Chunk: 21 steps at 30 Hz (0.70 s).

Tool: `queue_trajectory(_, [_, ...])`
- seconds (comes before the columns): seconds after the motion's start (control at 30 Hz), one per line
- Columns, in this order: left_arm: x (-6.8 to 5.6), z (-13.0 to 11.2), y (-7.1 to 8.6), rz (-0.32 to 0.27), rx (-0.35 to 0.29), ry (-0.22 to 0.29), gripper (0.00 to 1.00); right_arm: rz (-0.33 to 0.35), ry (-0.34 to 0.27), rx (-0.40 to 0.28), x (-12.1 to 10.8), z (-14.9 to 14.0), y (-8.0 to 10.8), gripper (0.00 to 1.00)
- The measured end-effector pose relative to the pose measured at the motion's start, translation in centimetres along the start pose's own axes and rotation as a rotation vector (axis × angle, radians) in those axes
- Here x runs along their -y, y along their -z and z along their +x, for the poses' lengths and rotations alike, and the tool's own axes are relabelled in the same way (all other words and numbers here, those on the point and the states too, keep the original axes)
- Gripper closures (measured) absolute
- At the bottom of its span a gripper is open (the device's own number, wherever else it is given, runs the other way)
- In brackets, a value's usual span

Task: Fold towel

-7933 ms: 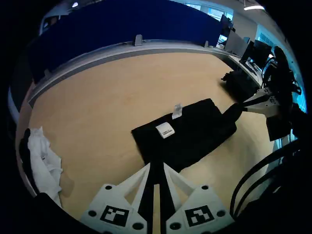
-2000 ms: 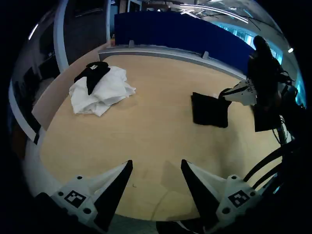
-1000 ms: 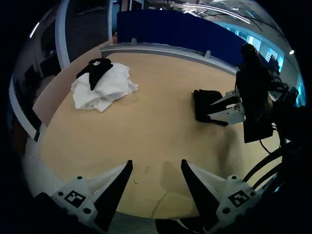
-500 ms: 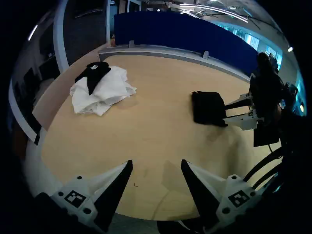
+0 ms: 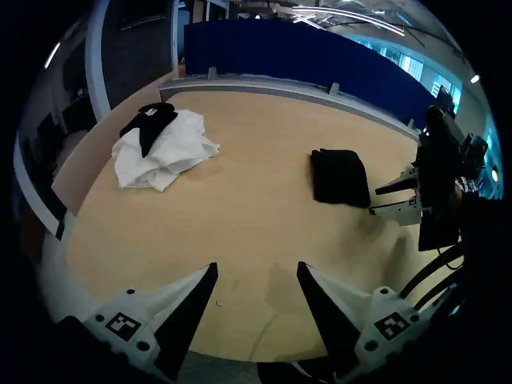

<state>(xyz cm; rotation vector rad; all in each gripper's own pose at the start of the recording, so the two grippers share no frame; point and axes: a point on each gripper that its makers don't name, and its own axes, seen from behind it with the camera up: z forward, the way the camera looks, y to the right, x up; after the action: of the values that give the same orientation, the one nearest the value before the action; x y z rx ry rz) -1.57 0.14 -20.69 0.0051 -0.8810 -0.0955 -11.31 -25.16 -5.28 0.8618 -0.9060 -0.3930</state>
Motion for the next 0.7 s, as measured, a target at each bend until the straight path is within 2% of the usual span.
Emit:
queue_trajectory(0.1, [0.0, 0.1, 0.1, 0.000, 0.000, 0.002, 0.08, 0.000, -0.012, 0.003, 0.0, -0.1, -0.4, 0.13])
queue_trajectory(0.37, [0.1, 0.2, 0.1, 0.002, -0.001, 0.005, 0.08, -0.009, -0.039, 0.022, -0.1, -0.7, -1.5, 0.44])
queue_trajectory(0.57, [0.2, 0.0, -0.2, 0.001, 0.000, 0.007, 0.08, -0.007, -0.075, 0.012, -0.1, -0.4, -1.7, 0.71])
queue_trajectory(0.7, [0.1, -0.1, -0.4, 0.000, 0.001, 0.006, 0.08, -0.007, -0.080, 0.007, -0.3, -0.3, -1.8, 0.80])
